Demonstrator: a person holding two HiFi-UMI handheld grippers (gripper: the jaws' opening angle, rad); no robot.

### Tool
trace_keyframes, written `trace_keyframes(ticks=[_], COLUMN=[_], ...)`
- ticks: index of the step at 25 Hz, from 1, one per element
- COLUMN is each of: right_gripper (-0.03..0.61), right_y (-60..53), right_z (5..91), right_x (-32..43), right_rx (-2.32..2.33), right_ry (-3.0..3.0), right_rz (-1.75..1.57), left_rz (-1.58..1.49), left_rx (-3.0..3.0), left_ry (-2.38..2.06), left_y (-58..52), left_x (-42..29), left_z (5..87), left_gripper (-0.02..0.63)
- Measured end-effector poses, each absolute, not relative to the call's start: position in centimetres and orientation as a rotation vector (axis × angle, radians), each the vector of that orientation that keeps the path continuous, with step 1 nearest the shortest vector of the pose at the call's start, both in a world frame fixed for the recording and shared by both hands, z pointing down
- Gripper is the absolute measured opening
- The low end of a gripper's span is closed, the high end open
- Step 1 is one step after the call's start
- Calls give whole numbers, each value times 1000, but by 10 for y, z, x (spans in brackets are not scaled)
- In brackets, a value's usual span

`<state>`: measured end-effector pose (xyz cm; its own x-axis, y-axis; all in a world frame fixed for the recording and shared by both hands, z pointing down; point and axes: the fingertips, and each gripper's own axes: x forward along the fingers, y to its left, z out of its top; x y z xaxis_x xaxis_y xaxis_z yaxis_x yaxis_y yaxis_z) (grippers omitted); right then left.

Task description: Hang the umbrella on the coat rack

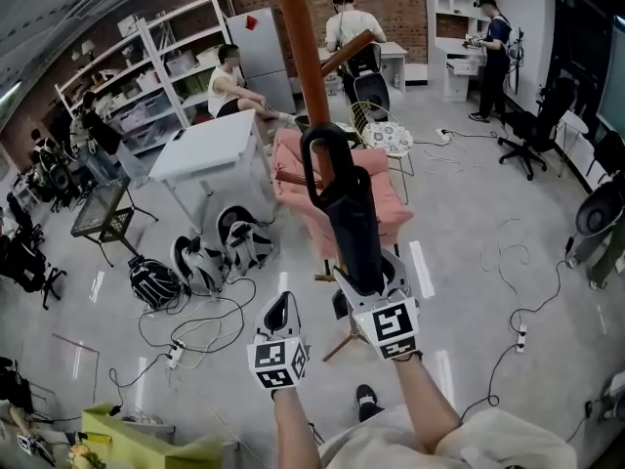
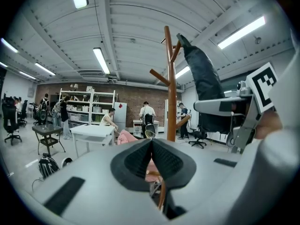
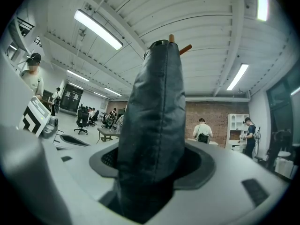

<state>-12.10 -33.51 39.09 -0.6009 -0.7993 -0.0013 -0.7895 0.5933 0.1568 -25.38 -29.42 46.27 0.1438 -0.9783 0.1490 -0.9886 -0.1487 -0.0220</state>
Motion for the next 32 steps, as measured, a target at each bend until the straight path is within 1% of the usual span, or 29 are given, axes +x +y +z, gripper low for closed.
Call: trace_keyframes(ticks=[16, 23, 32], right_gripper=[296, 296, 296], right_y=[-346, -351, -361], right_z=[409, 414, 427], right_x=[-120, -126, -125], right_rx=[1386, 1392, 1402], right_ry=[-2707, -2710, -2698], right_rz=[-150, -113, -61], left_rz=[204, 124, 125], left_rx=[2293, 2290, 2251], left_ry=[-1985, -1939, -1956], left_y=[-294, -294, -288], left_x=[-253, -251, -262], left_z=[473, 473, 481], left_gripper=[8, 8, 8])
